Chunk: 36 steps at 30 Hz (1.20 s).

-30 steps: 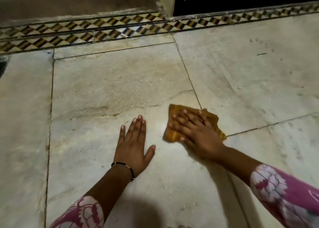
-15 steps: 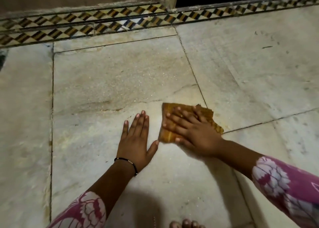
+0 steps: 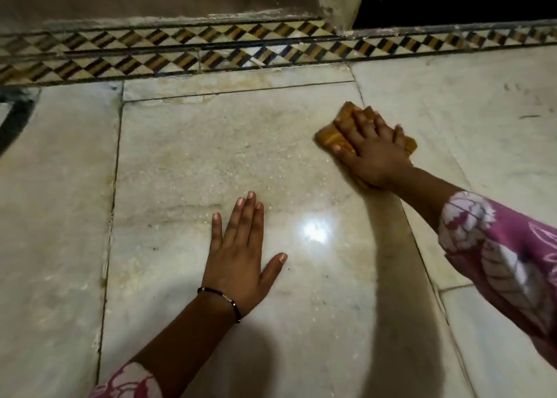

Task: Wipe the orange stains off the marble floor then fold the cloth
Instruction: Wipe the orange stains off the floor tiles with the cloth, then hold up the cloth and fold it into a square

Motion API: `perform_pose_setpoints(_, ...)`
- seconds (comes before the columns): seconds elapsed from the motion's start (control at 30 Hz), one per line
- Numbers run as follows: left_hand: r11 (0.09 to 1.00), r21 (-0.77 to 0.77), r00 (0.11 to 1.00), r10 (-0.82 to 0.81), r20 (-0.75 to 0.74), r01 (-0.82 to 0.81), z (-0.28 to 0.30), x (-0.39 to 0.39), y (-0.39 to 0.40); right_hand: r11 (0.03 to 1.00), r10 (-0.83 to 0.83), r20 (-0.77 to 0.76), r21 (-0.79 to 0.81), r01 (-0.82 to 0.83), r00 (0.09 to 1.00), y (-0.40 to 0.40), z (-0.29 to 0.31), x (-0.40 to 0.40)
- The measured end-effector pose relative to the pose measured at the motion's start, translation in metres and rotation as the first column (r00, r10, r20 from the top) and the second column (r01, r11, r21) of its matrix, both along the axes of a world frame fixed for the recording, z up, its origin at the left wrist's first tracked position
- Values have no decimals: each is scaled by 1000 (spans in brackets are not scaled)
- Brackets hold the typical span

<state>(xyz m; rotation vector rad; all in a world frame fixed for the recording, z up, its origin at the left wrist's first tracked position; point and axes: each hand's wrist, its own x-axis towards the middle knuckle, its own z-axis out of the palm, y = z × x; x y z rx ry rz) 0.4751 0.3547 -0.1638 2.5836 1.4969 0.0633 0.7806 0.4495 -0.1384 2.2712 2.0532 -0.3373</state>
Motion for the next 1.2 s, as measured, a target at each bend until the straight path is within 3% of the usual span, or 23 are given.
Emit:
perform_pose_setpoints(0.13, 997, -51, 998, 63, 6, -63, -2, 2, 20, 981, 191, -21, -35, -192, 981, 34, 1, -54)
perform_pose_setpoints(0.27, 982, -184, 996, 15, -85, -31, 6, 0, 24, 954, 275, -91, -102, -284, 957, -26, 15, -73)
perform_pose_setpoints(0.33, 959, -281, 994, -1, -109, -30, 27, -6, 27, 935, 230, -129, -247, -256, 965, -64, 26, -72)
perform_pose_setpoints(0.4, 916, -398, 989, -20, -144, -40, 65, -9, 27, 897, -54, -333, -430, -101, 941, -86, 57, -74)
perform_pose_setpoints(0.47, 915, -400, 994, 9, -113, -54, 114, -9, 21, 875, -361, -601, -484, 35, 713, -96, 104, -84)
perform_pose_setpoints(0.57, 885, -456, 995, 65, -73, -92, 205, -10, 10, 873, -476, -764, -473, 124, 436, -105, 194, -106)
perform_pose_setpoints(0.67, 726, -662, 973, 232, -15, -183, 301, -11, -1, 869, -493, -836, -486, 89, 242, -116, 312, -132)
perform_pose_setpoints(0.77, 458, -859, 836, 545, 68, -228, 422, -14, -24, 861, -509, -855, -502, 89, 102, -139, 434, -149)
perform_pose_setpoints(0.83, 287, -947, 620, 772, 140, -144, 516, -14, -43, 848, -524, -852, -522, 89, -2, -157, 517, -154)
perform_pose_setpoints(0.9, 193, -979, 418, 896, 150, -62, 601, -11, -65, 831, -541, -838, -546, 109, -73, -178, 590, -160)
perform_pose_setpoints(0.97, 172, -984, 293, 944, 153, -39, 668, -10, -93, 824, -539, -835, -550, 136, -110, -200, 656, -163)
perform_pose_setpoints(1.13, 334, -941, 64, 942, 331, -58, 762, -16, -172, 837, -485, -852, -518, 176, -198, -266, 763, -172)
perform_pose_setpoints(1.2, 374, -926, 33, 928, 372, -57, 784, -21, -202, 831, -467, -849, -517, 203, -248, -298, 787, -177)
